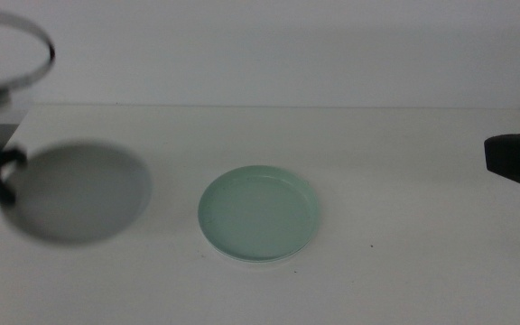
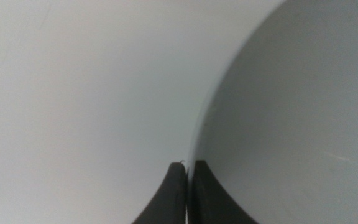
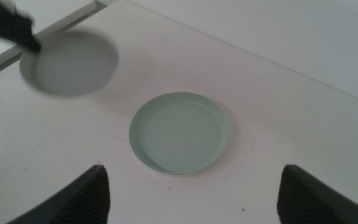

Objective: Stack the three bowls on top of each other.

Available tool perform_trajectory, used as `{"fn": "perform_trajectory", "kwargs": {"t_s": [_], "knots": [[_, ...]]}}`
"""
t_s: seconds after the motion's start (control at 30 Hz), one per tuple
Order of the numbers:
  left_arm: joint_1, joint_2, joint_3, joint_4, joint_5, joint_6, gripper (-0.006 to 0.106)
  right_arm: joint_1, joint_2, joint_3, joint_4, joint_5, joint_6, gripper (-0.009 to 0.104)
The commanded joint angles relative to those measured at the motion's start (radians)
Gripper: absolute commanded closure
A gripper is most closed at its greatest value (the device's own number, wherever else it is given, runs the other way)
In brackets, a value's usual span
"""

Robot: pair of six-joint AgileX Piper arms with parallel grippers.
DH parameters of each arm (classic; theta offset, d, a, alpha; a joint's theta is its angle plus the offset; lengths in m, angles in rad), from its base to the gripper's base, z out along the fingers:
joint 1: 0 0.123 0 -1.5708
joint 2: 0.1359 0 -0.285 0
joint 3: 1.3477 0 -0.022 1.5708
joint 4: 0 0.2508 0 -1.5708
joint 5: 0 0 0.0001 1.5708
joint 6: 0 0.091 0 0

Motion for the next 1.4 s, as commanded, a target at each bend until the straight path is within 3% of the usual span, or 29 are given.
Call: {"fn": "perform_trajectory", "kwargs": {"t_s": [0.0, 0.17, 0.43, 0.87, 0.97, 1.07, 1.3, 1.37], "knots": [[-0.049, -0.052, -0.107, -0.059, 0.106, -0.02, 0.102, -0.009, -0.004, 0.004, -0.004, -0.012, -0.008, 0.002], [-0.233, -0.011, -0.312, -0.055, 0.199, -0.095, 0.102, -0.009, -0.004, 0.004, -0.004, -0.012, -0.008, 0.002], [-0.535, 0.211, -0.428, -0.015, 0.076, -0.195, 0.102, -0.009, -0.004, 0.004, -0.004, -0.012, -0.008, 0.002], [-0.61, 0.398, -0.431, -0.034, 0.026, -0.169, 0.1, -0.009, -0.004, 0.004, -0.004, -0.012, -0.008, 0.002], [-0.608, 0.398, -0.431, -0.029, 0.023, -0.174, 0.09, -0.009, -0.004, 0.004, -0.004, -0.012, -0.008, 0.002], [-0.608, 0.386, -0.431, -0.02, 0.023, -0.17, 0.072, -0.009, -0.004, 0.004, -0.004, -0.012, -0.008, 0.002], [-0.608, 0.248, -0.412, 0.079, 0.027, -0.188, 0.006, -0.009, -0.004, 0.004, -0.004, -0.012, 0.002, 0.002], [-0.608, 0.155, -0.367, 0.137, -0.002, -0.219, 0.007, -0.009, -0.004, 0.004, -0.004, -0.012, 0.004, 0.002]]}}
